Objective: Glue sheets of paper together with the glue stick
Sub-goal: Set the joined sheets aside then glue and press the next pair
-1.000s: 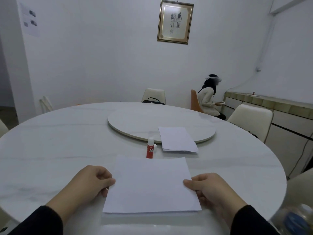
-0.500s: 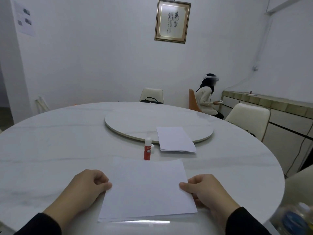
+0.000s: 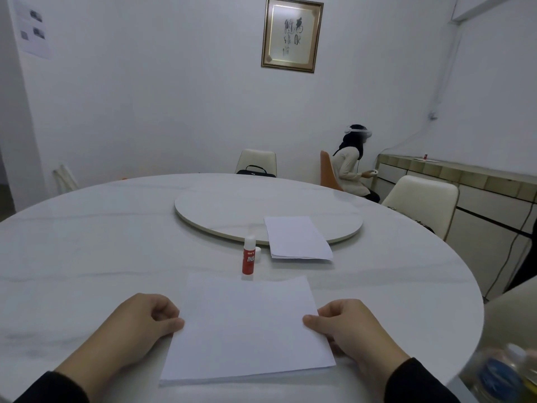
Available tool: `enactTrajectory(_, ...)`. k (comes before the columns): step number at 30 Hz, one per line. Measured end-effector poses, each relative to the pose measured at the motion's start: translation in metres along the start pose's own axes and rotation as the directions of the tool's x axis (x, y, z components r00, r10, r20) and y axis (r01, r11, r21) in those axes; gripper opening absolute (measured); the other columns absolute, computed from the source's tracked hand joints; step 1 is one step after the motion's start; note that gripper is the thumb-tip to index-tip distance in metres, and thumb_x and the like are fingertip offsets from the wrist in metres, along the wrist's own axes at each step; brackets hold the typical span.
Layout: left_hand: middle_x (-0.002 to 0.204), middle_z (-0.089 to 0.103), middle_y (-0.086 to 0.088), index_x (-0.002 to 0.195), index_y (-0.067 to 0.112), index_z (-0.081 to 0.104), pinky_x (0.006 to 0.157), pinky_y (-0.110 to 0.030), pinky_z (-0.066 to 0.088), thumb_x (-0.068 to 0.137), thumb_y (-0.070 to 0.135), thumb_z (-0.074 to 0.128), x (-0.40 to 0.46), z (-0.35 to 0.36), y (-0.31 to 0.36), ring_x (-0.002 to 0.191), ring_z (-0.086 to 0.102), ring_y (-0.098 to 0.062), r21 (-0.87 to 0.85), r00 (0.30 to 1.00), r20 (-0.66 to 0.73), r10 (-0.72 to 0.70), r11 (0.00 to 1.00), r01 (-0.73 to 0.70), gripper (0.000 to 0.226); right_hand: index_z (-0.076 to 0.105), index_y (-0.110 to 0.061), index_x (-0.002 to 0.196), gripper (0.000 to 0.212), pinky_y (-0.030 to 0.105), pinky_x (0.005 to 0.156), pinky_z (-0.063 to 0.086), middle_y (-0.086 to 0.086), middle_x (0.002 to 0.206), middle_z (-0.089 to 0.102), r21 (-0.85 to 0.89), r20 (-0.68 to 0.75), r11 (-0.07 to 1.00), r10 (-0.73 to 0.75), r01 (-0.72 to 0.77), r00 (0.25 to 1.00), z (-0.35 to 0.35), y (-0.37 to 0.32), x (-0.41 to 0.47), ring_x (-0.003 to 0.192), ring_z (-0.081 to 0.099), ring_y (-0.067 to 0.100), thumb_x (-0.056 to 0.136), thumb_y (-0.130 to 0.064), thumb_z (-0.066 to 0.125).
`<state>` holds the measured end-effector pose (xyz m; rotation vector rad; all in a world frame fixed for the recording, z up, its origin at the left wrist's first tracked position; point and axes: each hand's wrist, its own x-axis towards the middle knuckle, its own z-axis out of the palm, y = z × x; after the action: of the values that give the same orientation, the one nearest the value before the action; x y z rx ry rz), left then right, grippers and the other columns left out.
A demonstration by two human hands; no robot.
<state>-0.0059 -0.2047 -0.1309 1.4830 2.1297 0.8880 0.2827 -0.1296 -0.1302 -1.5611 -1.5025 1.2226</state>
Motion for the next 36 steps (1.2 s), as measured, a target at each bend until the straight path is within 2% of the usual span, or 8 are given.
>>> enactTrajectory(4, 0.047, 0.057, 0.008, 0.065, 0.018, 0.066, 0.050, -0.021, 0.036, 0.077, 0.017, 0.075, 0.001, 0.000, -0.002, 0.044, 0.048, -0.005, -0.006, 1.000, 0.005, 0.006, 1.000, -0.006, 0.015, 0.065, -0.001, 0.080, 0.019, 0.021, 0.046, 0.046, 0.015, 0.073, 0.072, 0.007, 0.003, 1.000, -0.006, 0.006, 1.000, 0.000, 0.001, -0.001, 0.055, 0.062, 0.021, 0.074, -0.014, 0.078)
enactTrajectory(7, 0.045, 0.056, 0.008, 0.063, 0.020, 0.065, 0.051, -0.020, 0.036, 0.077, 0.018, 0.075, -0.001, 0.001, -0.003, 0.044, 0.048, -0.004, 0.006, 1.000, -0.002, 0.026, 1.000, -0.026, 0.017, 0.063, 0.013, 0.089, 0.033, 0.024, 0.051, 0.051, 0.025, 0.088, 0.073, 0.012, -0.006, 1.000, -0.009, 0.009, 1.000, 0.000, 0.003, -0.001, 0.060, 0.064, 0.023, 0.074, -0.012, 0.078)
enactTrajectory(11, 0.045, 0.054, 0.008, 0.064, 0.022, 0.064, 0.051, -0.020, 0.035, 0.077, 0.021, 0.075, -0.004, 0.000, -0.003, 0.046, 0.048, -0.004, 0.018, 0.999, -0.015, 0.049, 0.999, -0.048, 0.017, 0.064, 0.011, 0.091, 0.033, 0.026, 0.054, 0.052, 0.025, 0.094, 0.072, 0.010, -0.018, 1.000, -0.019, 0.019, 1.000, 0.001, 0.004, -0.001, 0.063, 0.065, 0.022, 0.073, -0.013, 0.079)
enactTrajectory(20, 0.052, 0.059, 0.011, 0.060, 0.027, 0.061, 0.053, -0.013, 0.037, 0.077, 0.023, 0.074, -0.011, 0.001, -0.008, 0.051, 0.051, 0.000, 0.079, 0.985, -0.041, 0.168, 0.983, -0.164, 0.022, 0.066, 0.005, 0.088, 0.028, 0.033, 0.063, 0.056, 0.023, 0.092, 0.073, 0.013, -0.022, 1.000, -0.025, 0.025, 0.999, 0.001, 0.006, -0.002, 0.070, 0.069, 0.027, 0.072, -0.013, 0.079)
enactTrajectory(23, 0.063, 0.063, 0.021, 0.060, 0.027, 0.061, 0.058, -0.009, 0.041, 0.076, 0.021, 0.075, -0.013, 0.002, -0.010, 0.060, 0.055, 0.005, 0.078, 0.975, -0.048, 0.218, 0.974, -0.213, 0.022, 0.066, 0.005, 0.087, 0.026, 0.035, 0.066, 0.058, 0.022, 0.091, 0.073, 0.006, -0.024, 1.000, -0.027, 0.028, 0.999, 0.001, 0.006, -0.002, 0.074, 0.071, 0.030, 0.073, -0.013, 0.079)
enactTrajectory(28, 0.076, 0.062, 0.034, 0.069, 0.033, 0.062, 0.059, -0.012, 0.044, 0.075, 0.023, 0.075, -0.018, 0.006, -0.014, 0.072, 0.056, 0.004, 0.091, 0.963, -0.074, 0.259, 0.964, -0.252, 0.018, 0.067, -0.003, 0.082, 0.023, 0.026, 0.055, 0.052, 0.015, 0.073, 0.071, -0.016, -0.038, 0.999, -0.053, 0.052, 0.998, 0.002, 0.007, -0.004, 0.061, 0.064, 0.020, 0.071, -0.018, 0.081)
enactTrajectory(32, 0.079, 0.063, 0.009, 0.086, 0.042, 0.056, 0.062, -0.016, 0.045, 0.076, 0.025, 0.074, -0.018, 0.007, -0.017, 0.076, 0.054, 0.000, 0.111, 0.957, -0.095, 0.274, 0.958, -0.264, 0.026, 0.068, -0.007, 0.079, 0.022, 0.027, 0.055, 0.050, 0.005, 0.067, 0.067, -0.071, -0.066, 0.994, -0.093, 0.088, 0.993, 0.003, 0.007, -0.005, 0.059, 0.062, 0.018, 0.069, -0.021, 0.081)
enactTrajectory(36, 0.083, 0.058, 0.012, 0.078, 0.042, 0.062, 0.063, -0.011, 0.040, 0.085, 0.025, 0.065, -0.016, 0.011, -0.016, 0.081, 0.050, 0.013, 0.215, 0.930, -0.038, 0.364, 0.912, -0.349, 0.019, 0.067, -0.014, 0.076, 0.022, 0.027, 0.058, 0.050, 0.001, 0.066, 0.068, -0.176, -0.137, 0.973, -0.175, 0.150, 0.975, 0.005, 0.007, -0.007, 0.062, 0.063, 0.016, 0.066, -0.028, 0.082)
